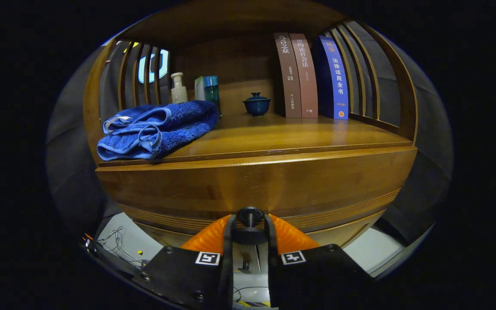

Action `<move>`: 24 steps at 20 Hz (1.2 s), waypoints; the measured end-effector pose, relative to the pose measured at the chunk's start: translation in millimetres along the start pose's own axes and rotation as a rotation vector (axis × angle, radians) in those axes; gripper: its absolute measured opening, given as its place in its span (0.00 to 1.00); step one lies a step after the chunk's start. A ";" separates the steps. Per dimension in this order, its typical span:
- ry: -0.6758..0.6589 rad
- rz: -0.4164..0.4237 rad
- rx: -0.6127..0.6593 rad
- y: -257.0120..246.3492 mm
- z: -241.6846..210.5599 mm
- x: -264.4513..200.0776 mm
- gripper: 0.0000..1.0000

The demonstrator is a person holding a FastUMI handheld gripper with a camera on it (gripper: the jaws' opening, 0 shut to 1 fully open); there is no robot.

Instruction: Pull open the drawer, take out the items inside it, and place them on the countertop above the cabinet.

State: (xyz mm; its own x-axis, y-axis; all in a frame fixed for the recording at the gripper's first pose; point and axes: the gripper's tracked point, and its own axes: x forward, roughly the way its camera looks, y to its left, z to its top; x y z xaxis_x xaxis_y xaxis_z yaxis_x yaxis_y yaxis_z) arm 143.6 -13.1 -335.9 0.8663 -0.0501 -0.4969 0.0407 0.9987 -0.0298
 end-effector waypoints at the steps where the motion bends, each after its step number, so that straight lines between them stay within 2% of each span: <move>1: 0.003 -0.001 -0.002 0.3 -0.8 1.3 0.36; 8: 0.040 -0.005 -0.017 1.5 -5.8 -8.8 0.36; 24: 0.107 -0.002 -0.002 0.7 -55.0 -116.7 0.36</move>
State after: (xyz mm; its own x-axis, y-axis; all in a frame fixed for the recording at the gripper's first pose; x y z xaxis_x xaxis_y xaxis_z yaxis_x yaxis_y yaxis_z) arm 15.2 -6.9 -325.6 0.8081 -0.0525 -0.5867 0.0413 0.9986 -0.0325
